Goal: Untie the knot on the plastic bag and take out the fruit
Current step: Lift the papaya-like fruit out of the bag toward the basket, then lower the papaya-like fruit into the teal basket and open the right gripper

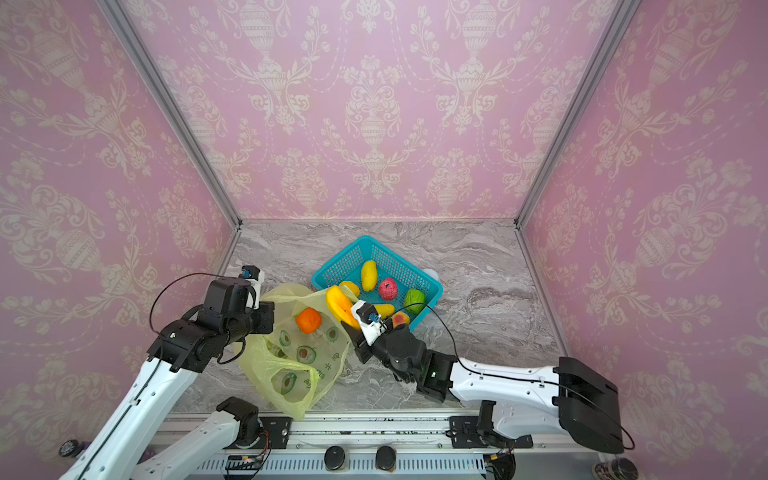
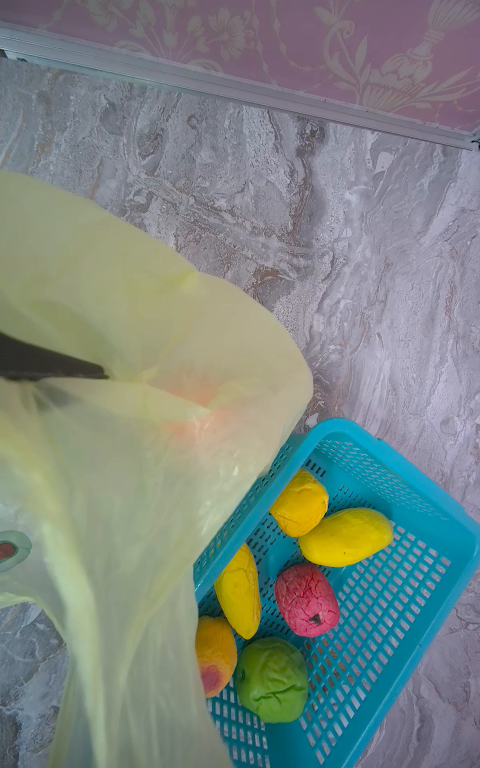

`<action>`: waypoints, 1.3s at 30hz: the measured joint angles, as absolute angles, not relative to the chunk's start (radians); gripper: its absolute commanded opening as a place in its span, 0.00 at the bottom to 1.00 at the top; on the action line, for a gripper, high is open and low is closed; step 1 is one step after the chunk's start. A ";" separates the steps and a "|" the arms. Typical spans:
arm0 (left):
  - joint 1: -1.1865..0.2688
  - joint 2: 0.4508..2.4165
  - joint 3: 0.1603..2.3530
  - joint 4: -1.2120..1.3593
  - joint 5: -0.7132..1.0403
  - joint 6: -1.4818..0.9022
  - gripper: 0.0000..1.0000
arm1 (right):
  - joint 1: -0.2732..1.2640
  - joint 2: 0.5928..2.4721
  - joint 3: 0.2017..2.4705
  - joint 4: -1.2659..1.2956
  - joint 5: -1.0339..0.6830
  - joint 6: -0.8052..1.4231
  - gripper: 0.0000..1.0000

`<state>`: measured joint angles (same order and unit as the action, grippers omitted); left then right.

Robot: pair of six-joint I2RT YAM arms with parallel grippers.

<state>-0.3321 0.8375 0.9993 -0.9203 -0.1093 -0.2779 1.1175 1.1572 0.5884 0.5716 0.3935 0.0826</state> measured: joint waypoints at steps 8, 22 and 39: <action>-0.332 0.838 0.999 -0.920 -0.109 -0.278 0.00 | 0.841 1.111 0.556 0.462 0.403 0.242 0.20; -0.332 0.838 0.999 -0.920 -0.109 -0.278 0.00 | 0.678 1.557 0.815 0.226 0.258 0.421 0.16; -0.332 0.838 0.999 -0.920 -0.109 -0.278 0.00 | 0.669 1.733 0.975 0.144 0.240 0.447 0.73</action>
